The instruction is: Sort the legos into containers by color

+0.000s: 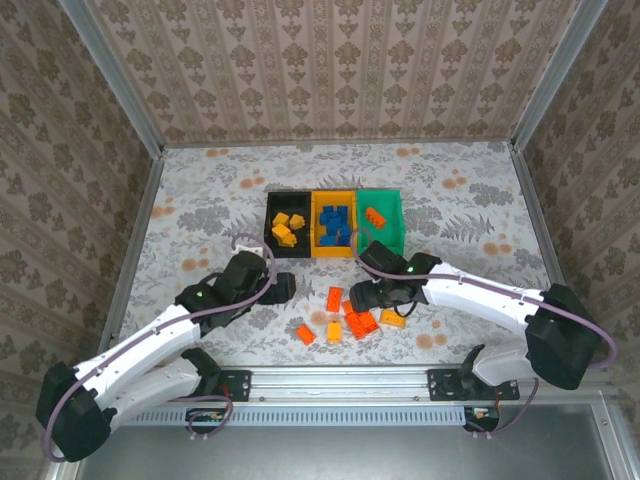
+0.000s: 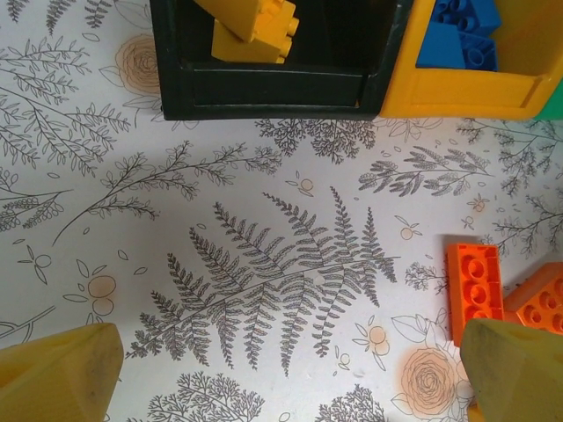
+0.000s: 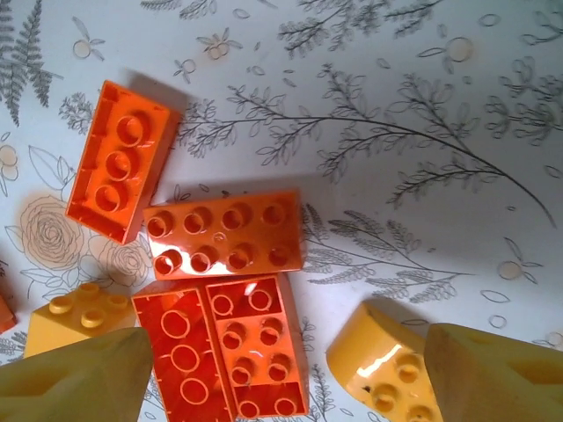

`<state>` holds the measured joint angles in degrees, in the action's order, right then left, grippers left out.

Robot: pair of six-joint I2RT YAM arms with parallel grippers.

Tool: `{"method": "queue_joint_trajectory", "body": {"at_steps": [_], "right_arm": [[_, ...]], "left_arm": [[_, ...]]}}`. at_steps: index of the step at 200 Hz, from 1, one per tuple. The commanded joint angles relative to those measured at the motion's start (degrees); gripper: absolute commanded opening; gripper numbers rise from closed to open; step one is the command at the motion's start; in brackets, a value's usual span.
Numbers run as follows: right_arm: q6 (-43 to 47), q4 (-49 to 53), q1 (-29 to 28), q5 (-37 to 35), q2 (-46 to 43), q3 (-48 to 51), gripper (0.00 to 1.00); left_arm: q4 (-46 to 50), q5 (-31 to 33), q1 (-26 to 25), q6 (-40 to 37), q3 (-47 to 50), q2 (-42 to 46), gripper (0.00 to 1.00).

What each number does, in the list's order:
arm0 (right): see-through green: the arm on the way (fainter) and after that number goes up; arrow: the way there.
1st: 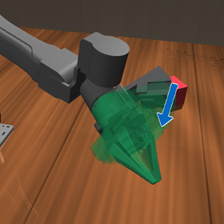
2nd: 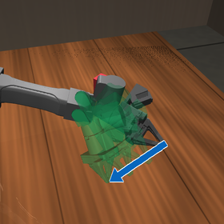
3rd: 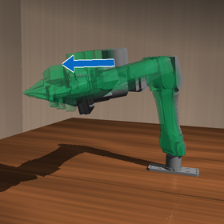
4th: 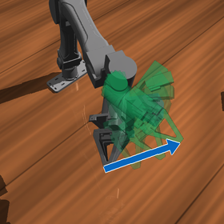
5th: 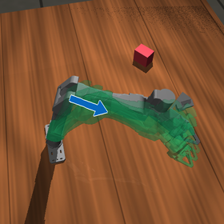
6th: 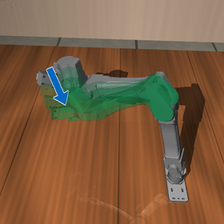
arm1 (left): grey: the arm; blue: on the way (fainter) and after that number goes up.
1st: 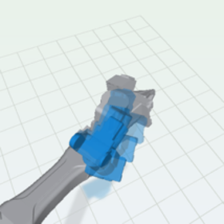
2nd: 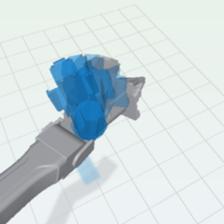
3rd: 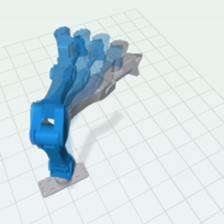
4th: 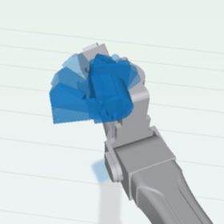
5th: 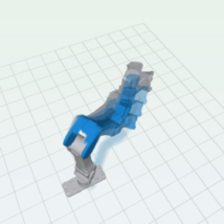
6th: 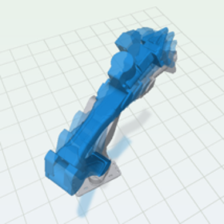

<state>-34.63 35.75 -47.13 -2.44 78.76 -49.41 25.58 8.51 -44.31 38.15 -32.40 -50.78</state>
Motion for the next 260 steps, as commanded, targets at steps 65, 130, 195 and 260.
{"method": "queue_joint_trajectory", "body": {"at_steps": [65,130,195,260], "right_arm": [[1.4,-4.8,-2.7,-3.6,12.6,-5.0,1.0],[2.8,-4.3,-3.8,-3.5,16.2,-6.6,0.94],[3.5,-3.5,-4.2,-5.6,19.3,-6.8,0.79],[3.4,-3.6,-1.5,-8.7,14.6,-6.1,0.56]], "left_arm": [[-0.3,-1.6,1.2,0.6,2.2,1.3,1.0],[-0.5,-2.2,2.2,0.6,2.9,1.5,1.0],[-1.0,-2.9,3.0,0.6,3.2,1.1,1.0],[-1.5,-4.0,3.1,0.4,2.8,0.4,1.0]]}}
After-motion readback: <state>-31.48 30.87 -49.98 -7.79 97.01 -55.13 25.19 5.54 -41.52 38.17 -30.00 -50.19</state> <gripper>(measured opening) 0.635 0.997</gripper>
